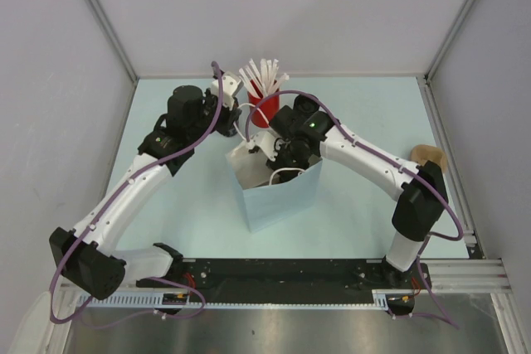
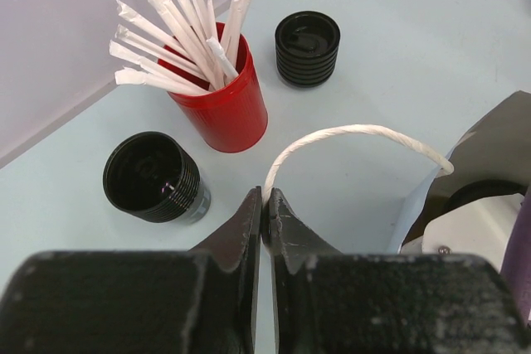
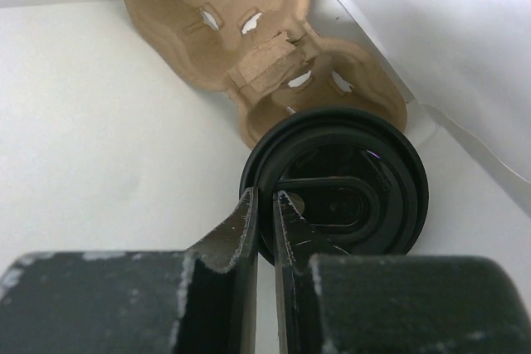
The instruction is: Pack the takeout coffee
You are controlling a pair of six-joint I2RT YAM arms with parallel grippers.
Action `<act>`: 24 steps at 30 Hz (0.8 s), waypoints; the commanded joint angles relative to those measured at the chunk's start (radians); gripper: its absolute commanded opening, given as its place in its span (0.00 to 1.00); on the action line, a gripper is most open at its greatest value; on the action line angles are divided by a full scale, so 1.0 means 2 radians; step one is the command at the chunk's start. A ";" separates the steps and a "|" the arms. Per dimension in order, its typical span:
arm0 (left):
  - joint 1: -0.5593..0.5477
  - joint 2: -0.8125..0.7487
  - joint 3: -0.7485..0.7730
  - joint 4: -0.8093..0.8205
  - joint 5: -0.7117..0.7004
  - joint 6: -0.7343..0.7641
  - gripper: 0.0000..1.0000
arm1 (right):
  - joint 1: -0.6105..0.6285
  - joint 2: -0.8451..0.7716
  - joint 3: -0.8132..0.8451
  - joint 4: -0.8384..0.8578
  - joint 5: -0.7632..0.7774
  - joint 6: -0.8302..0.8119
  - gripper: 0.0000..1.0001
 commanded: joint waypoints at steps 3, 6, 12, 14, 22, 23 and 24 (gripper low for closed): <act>0.003 -0.018 -0.003 0.017 0.006 -0.012 0.10 | 0.001 0.018 0.009 -0.018 -0.001 -0.008 0.00; 0.003 -0.019 -0.005 0.019 0.009 -0.012 0.10 | 0.000 0.023 0.009 -0.018 0.009 -0.005 0.00; 0.003 -0.023 -0.007 0.021 0.013 -0.012 0.10 | 0.000 0.029 0.019 -0.031 0.024 -0.008 0.00; 0.003 -0.023 -0.007 0.022 0.013 -0.012 0.10 | 0.000 0.029 0.021 -0.033 0.026 -0.008 0.00; 0.003 -0.029 -0.011 0.024 0.015 -0.010 0.12 | 0.007 0.026 0.019 -0.038 0.034 -0.012 0.00; 0.003 -0.029 -0.011 0.024 0.017 -0.011 0.13 | 0.007 0.023 0.019 -0.038 0.034 -0.012 0.00; 0.003 -0.028 -0.011 0.023 0.018 -0.010 0.14 | 0.008 0.022 0.020 -0.038 0.034 -0.011 0.00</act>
